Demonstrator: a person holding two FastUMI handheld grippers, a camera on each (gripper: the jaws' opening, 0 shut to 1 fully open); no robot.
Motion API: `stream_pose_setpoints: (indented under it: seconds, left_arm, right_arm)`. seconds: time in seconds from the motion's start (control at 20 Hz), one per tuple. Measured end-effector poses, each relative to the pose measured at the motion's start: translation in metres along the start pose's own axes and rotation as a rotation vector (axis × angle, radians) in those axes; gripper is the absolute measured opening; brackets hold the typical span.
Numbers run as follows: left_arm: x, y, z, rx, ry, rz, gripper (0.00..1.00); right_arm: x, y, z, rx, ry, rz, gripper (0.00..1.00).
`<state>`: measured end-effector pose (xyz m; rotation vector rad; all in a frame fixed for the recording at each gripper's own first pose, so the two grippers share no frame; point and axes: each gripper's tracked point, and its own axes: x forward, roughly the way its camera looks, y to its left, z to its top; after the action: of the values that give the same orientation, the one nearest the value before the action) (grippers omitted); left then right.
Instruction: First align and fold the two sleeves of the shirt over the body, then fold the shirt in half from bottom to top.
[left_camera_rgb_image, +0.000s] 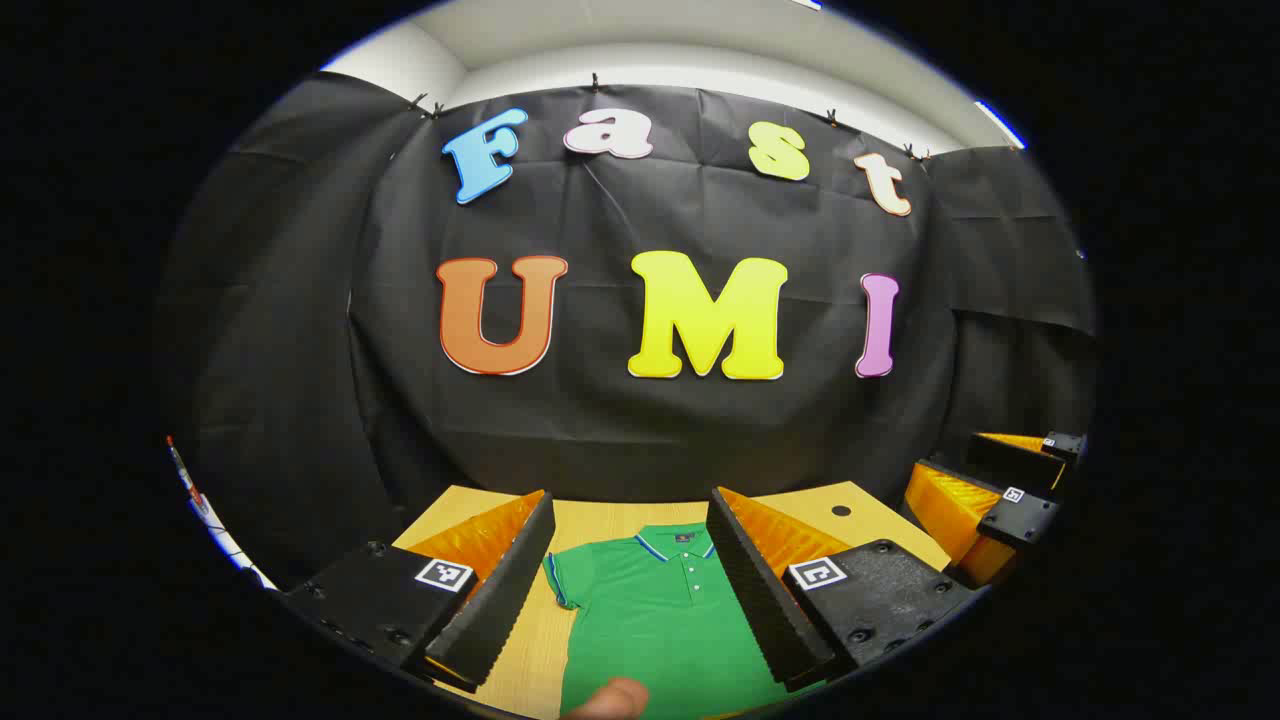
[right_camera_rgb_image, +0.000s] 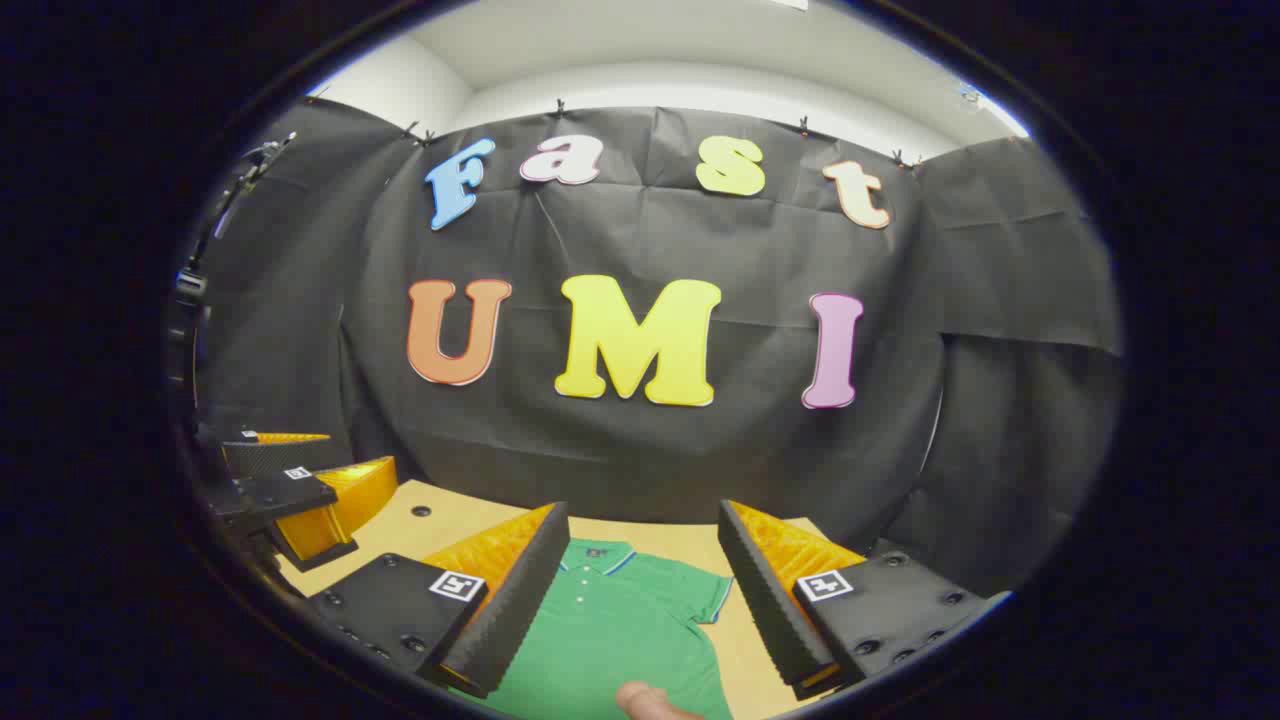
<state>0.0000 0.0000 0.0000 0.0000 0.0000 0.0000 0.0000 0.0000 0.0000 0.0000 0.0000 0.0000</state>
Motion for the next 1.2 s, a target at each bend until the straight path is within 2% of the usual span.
stream_pose_setpoints:
  seconds: [0.1,0.25,0.55,0.95,1.2]
  left_arm:
    - [0.008,0.001,-0.003,0.002,0.007,0.009,0.99]
    - [0.019,-0.01,-0.006,-0.016,0.007,-0.019,0.99]
    - [0.036,-0.014,-0.018,-0.008,0.023,-0.009,0.99]
    - [0.045,-0.021,-0.018,-0.023,0.023,-0.008,0.99]
    - [0.049,-0.023,-0.02,-0.02,0.021,0.011,0.99]
  right_arm:
    - [0.01,-0.003,-0.007,0.002,0.013,-0.005,0.97]
    - [0.023,-0.007,-0.02,0.024,0.053,-0.003,0.97]
    - [0.049,-0.022,-0.043,0.054,0.117,-0.02,0.97]
    - [0.058,-0.034,-0.032,0.033,0.081,-0.018,0.97]
    - [0.069,-0.044,-0.038,0.042,0.098,-0.014,0.97]
